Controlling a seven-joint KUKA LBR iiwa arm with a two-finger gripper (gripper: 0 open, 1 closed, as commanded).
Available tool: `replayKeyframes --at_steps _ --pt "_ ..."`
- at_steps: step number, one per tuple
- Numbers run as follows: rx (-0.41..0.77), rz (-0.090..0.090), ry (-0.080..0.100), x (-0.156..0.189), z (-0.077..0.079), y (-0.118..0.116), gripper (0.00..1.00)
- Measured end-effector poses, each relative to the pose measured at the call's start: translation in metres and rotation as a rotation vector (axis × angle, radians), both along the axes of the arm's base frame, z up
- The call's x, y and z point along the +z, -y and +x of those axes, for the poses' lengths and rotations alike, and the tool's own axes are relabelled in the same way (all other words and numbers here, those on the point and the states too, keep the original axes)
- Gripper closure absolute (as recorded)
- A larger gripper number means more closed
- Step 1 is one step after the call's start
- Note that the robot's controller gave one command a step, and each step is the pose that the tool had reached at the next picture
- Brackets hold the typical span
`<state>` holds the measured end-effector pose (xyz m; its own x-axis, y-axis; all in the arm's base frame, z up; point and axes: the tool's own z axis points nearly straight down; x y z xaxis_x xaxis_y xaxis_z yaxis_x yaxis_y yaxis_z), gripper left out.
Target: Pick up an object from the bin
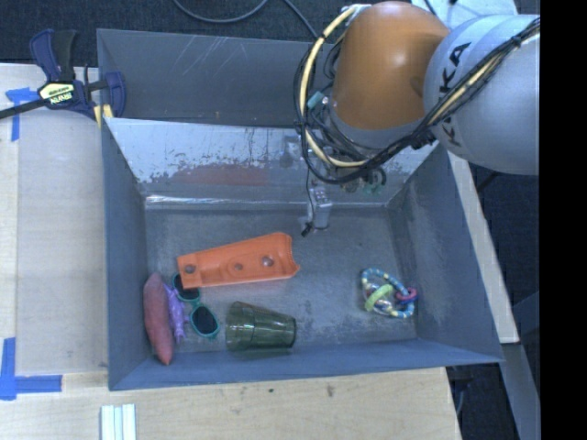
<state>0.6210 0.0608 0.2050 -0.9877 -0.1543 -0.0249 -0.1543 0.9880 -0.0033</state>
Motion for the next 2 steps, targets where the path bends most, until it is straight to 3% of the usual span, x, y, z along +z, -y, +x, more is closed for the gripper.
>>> replayKeyframes --at_steps 1,2 --pt "0.063 -0.003 -0.003 -0.044 -0.033 -0.026 0.00" --pt "0.217 -0.004 0.001 -0.090 -0.051 -0.029 0.00"
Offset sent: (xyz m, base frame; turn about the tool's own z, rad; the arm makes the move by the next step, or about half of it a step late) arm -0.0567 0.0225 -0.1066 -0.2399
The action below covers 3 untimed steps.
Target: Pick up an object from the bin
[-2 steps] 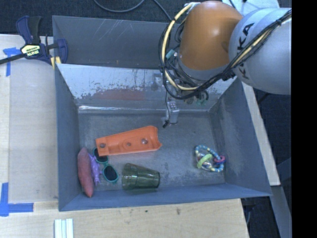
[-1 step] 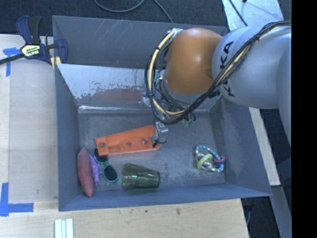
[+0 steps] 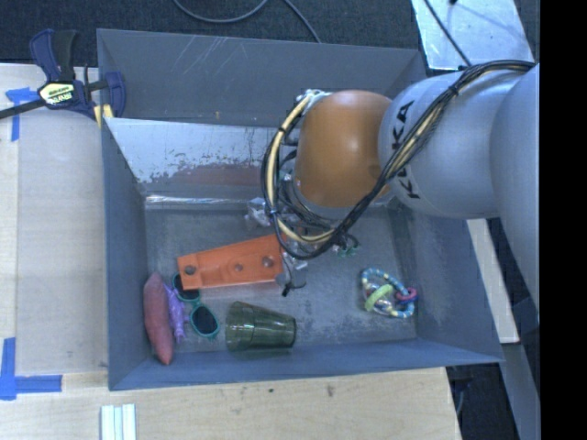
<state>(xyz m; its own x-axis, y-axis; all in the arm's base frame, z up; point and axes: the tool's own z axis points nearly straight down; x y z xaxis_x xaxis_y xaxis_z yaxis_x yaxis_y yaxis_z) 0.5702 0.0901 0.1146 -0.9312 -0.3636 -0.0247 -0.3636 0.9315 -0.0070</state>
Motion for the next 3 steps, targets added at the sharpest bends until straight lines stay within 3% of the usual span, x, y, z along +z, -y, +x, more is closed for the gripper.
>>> replayKeyframes --at_steps 1,2,3 --pt "0.305 -0.011 -0.001 -0.041 0.020 0.009 1.00" --pt "0.304 -0.011 -0.001 -0.041 0.020 0.009 1.00" --pt "0.274 -0.010 0.003 0.094 0.027 -0.004 1.00"
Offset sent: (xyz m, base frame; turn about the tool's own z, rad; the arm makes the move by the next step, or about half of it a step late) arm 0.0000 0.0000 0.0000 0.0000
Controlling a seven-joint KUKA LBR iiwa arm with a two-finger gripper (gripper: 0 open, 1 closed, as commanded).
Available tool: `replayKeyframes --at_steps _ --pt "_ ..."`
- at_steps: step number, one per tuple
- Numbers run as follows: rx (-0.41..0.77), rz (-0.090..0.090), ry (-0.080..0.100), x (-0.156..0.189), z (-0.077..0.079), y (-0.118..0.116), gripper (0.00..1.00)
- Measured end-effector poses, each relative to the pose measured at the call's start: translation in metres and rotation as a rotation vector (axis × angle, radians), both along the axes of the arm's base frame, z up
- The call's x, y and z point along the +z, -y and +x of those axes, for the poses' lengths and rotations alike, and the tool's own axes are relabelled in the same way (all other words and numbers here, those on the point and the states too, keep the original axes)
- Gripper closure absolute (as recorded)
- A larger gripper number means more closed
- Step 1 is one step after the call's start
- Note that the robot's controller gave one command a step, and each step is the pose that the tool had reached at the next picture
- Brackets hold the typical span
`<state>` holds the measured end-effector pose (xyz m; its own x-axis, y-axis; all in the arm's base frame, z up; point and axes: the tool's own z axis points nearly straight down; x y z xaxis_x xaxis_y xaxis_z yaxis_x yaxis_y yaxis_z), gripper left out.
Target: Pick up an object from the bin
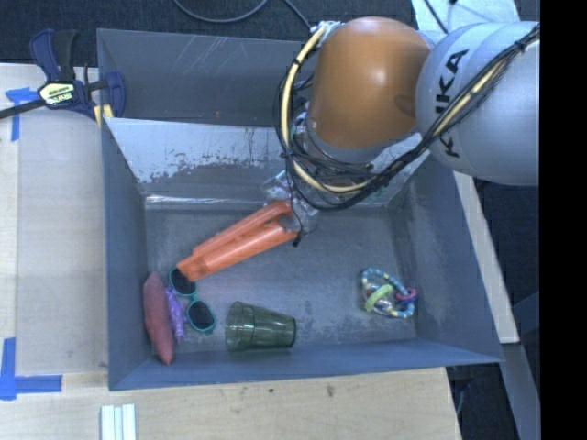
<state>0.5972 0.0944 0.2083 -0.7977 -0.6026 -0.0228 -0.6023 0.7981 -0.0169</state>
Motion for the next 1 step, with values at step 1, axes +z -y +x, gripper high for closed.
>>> replayKeyframes --at_steps 1 --pt "-0.001 0.000 -0.002 -0.0006 -0.0004 0.0000 1.00"
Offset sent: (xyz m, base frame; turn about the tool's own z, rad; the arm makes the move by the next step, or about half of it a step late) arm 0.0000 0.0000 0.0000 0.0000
